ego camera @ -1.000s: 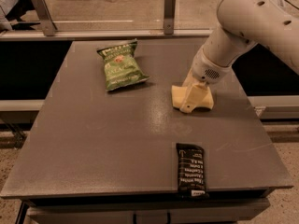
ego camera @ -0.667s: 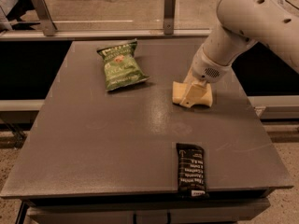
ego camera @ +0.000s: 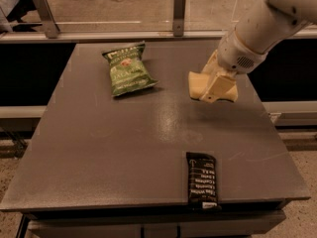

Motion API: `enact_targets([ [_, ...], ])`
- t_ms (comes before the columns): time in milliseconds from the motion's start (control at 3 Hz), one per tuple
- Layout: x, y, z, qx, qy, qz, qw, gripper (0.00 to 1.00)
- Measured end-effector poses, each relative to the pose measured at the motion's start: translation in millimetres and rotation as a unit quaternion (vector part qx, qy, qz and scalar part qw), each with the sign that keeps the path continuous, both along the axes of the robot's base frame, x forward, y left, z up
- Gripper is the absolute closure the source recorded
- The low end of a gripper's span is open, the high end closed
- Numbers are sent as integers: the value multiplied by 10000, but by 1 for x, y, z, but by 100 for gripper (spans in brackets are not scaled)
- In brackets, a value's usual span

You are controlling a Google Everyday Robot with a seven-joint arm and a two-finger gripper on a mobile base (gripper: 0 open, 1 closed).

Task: Pick sponge

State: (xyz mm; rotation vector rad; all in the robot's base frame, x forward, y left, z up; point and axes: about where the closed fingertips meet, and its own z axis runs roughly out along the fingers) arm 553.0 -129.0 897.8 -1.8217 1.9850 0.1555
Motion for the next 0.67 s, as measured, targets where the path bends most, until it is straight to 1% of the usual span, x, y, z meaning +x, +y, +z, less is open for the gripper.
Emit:
enact_targets([
  [333, -19, 0, 48, 203, -448, 428, 9979, 100],
  [667, -19, 0, 48, 203, -448, 429, 9979, 100],
])
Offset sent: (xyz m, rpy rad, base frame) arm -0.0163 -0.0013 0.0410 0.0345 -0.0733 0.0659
